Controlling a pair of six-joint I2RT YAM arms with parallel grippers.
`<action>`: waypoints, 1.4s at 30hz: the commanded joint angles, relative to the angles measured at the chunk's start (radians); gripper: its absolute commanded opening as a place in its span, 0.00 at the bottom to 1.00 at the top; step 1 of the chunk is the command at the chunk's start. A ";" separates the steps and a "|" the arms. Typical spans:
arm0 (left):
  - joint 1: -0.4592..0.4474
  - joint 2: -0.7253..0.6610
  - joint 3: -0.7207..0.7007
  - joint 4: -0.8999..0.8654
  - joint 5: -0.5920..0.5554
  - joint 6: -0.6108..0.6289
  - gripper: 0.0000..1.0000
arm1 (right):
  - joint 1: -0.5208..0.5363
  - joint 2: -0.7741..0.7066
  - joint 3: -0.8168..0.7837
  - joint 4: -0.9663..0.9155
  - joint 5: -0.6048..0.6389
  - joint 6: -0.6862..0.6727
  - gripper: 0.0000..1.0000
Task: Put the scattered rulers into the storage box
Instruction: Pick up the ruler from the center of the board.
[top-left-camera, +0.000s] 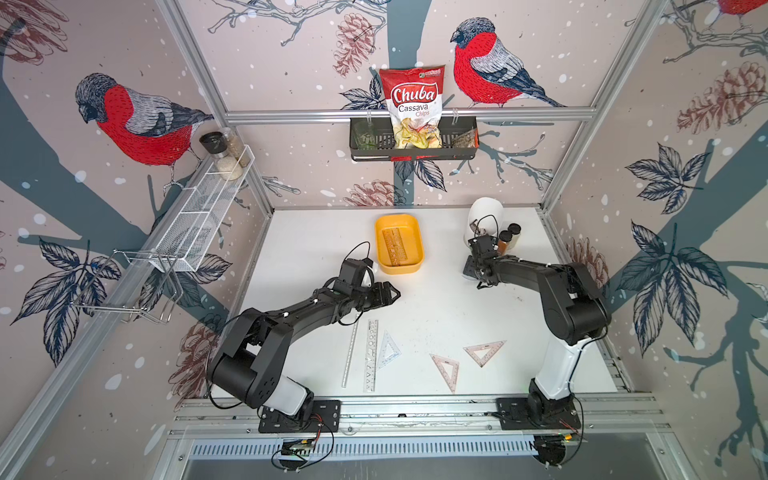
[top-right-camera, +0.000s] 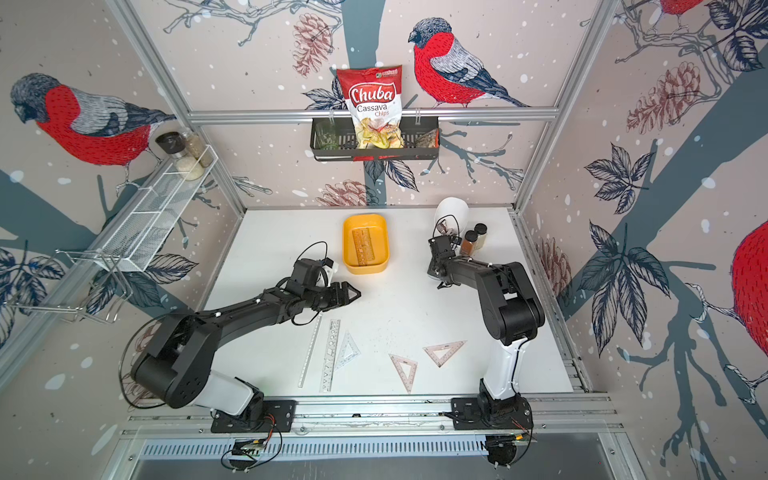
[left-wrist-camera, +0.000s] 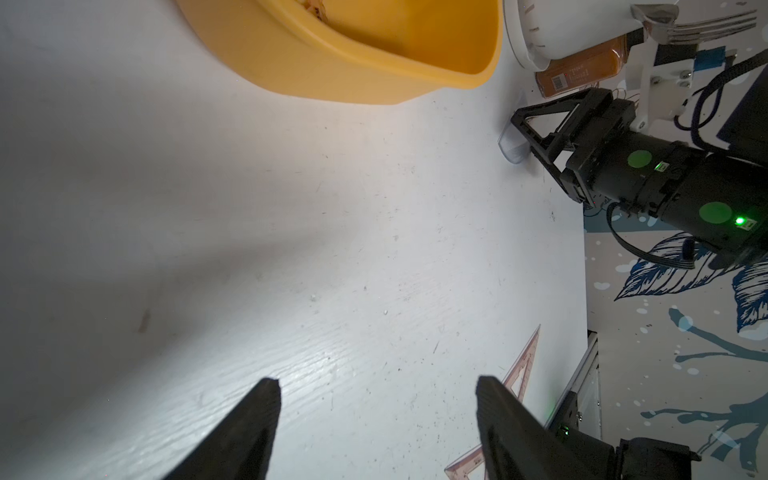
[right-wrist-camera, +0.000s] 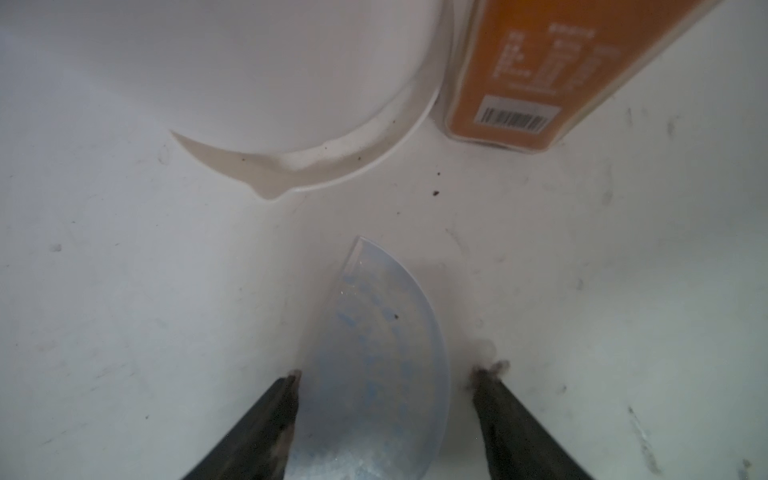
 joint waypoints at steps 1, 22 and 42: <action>0.007 -0.003 -0.001 0.006 0.013 0.014 0.78 | 0.008 0.011 0.003 -0.012 0.019 -0.028 0.70; 0.030 -0.040 -0.013 -0.012 -0.006 0.027 0.78 | 0.271 -0.034 -0.195 0.057 -0.033 -0.095 0.54; -0.051 0.014 -0.006 0.050 0.042 -0.039 0.76 | 0.449 -0.306 -0.427 0.308 -0.248 -0.180 0.68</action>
